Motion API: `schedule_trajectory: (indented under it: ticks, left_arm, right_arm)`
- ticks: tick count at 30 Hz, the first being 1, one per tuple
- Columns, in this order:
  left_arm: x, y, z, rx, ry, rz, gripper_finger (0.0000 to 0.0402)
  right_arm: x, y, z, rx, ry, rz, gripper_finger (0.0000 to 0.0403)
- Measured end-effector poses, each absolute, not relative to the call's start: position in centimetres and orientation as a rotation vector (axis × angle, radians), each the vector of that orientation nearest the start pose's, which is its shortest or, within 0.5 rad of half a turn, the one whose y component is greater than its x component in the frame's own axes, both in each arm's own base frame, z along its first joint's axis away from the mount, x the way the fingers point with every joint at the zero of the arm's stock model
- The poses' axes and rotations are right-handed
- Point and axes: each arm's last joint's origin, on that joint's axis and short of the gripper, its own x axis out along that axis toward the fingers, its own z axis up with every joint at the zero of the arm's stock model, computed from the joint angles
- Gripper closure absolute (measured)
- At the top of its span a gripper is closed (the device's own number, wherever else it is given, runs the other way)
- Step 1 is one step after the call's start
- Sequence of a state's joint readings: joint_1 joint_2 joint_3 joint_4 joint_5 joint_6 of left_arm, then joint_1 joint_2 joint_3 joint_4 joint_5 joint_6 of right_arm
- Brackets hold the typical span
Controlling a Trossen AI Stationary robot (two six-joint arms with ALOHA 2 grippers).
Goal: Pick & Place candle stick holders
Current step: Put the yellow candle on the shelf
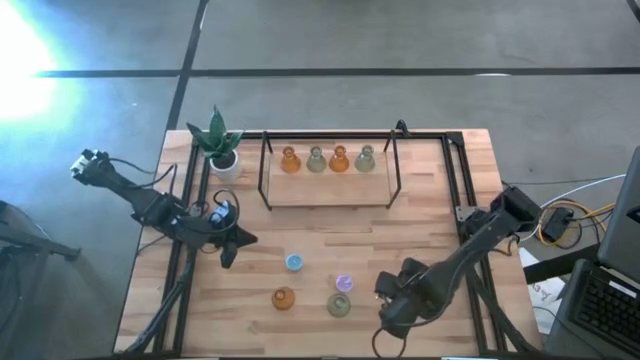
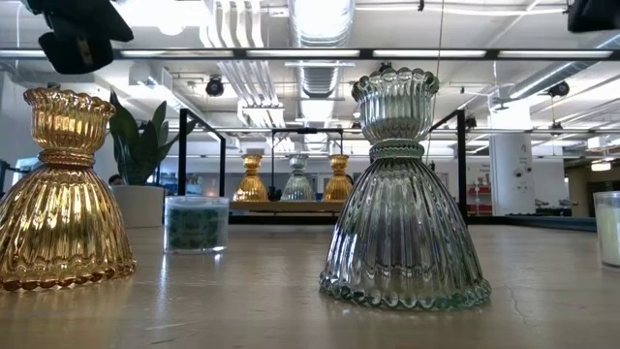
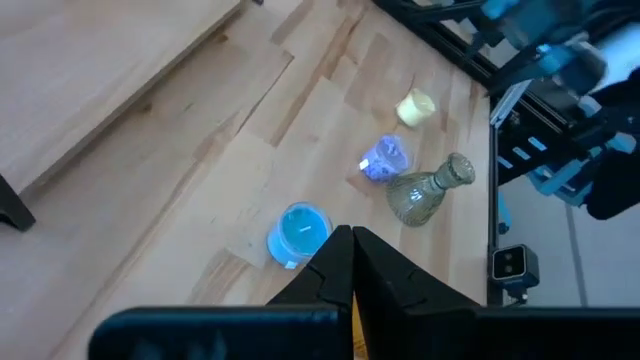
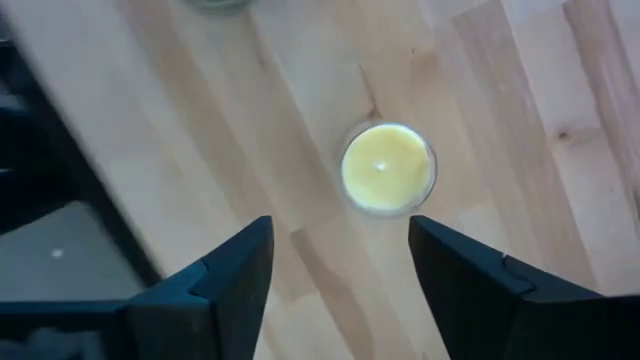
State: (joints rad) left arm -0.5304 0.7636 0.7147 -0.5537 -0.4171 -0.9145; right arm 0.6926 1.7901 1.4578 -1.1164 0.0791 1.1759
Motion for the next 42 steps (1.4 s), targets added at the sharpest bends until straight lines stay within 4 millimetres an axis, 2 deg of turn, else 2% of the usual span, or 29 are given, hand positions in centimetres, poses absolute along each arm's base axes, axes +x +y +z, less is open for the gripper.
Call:
schedule_trajectory:
  ticks: [5,10,16,28,35,42]
  left_arm:
    - [13.6,-6.6,28.2,-0.587,0.537,0.118,0.0394]
    - [12.9,-6.3,28.5,-0.496,0.541,0.063,0.0391]
    - [12.1,-5.9,28.9,-0.488,0.517,0.046,0.0391]
    - [10.8,-5.0,29.2,-0.428,0.486,0.059,0.039]
    - [10.4,-4.6,29.4,-0.426,0.457,0.094,0.039]
    - [10.4,-4.5,29.4,-0.421,0.44,0.122,0.039]
  right_arm:
    - [27.5,21.5,22.6,0.449,1.41,-0.404,0.0153]
    - [28.5,21.2,22.1,0.523,1.371,-0.431,0.0154]
    - [29.2,20.7,21.5,0.568,1.384,-0.446,0.0161]
    - [29.7,18.6,20.1,0.757,1.445,-0.611,0.0149]
    - [29.5,18.5,20.0,0.777,1.435,-0.663,0.015]
    - [29.2,18.2,20.0,0.716,1.468,-0.662,0.0131]
